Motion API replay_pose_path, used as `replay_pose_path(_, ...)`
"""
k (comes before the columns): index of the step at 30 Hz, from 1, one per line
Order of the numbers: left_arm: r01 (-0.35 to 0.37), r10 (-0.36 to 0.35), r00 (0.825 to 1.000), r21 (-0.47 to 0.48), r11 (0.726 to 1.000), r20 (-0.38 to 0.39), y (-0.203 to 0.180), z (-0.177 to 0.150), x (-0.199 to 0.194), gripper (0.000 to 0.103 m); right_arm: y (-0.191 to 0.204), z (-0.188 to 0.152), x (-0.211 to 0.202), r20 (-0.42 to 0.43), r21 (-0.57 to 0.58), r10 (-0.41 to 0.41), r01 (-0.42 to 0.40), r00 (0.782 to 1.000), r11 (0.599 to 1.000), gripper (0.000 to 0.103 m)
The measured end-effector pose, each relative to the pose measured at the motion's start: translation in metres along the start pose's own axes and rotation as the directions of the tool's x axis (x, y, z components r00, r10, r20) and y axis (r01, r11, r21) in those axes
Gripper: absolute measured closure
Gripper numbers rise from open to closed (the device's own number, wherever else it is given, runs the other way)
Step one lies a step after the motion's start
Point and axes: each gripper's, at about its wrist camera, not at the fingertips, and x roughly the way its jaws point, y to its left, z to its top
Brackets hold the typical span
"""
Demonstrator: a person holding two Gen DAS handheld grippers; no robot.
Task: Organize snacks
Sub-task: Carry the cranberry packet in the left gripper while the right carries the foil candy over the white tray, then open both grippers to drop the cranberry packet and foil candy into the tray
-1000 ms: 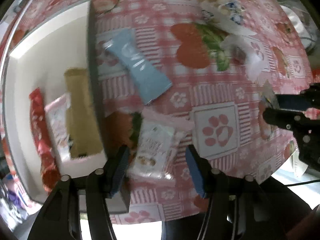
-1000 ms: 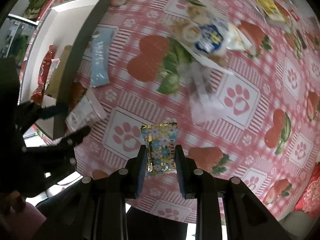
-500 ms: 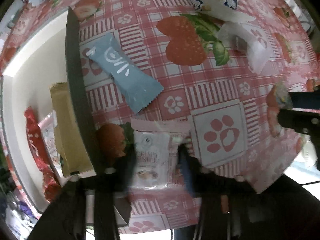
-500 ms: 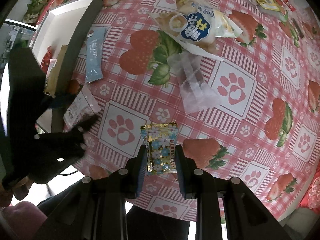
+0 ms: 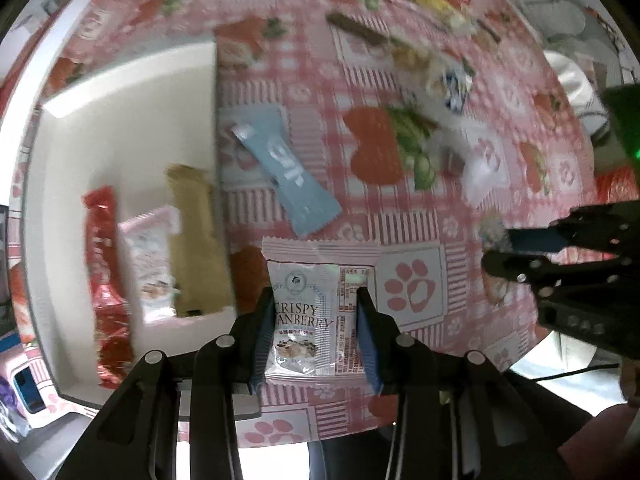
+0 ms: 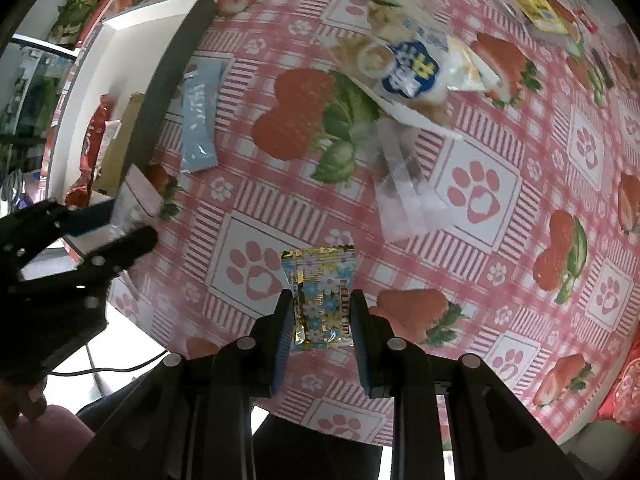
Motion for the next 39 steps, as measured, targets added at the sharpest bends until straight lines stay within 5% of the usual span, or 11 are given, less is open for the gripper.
replay_pose_path(13,-0.041,0.061,0.991,-0.160,0.986,0.119,0.066,0.002,-0.032,0.061,0.052,0.036,-0.015,0.032,-0.099,0.015,-0.012,0.999,0.995,0.074)
replay_pose_path(25,-0.082,0.115,0.989,-0.293,0.953,0.096,0.131,-0.012,-0.032,0.061,0.118,0.075,-0.021,0.040,-0.219,0.039,-0.029,0.998,0.975,0.074)
replay_pose_path(39,-0.088,0.122,0.990,-0.349,0.933,0.076,0.160,-0.006,-0.026,0.061,0.164,0.115,-0.014,0.030,-0.260,0.082,-0.071,0.996,0.963,0.074)
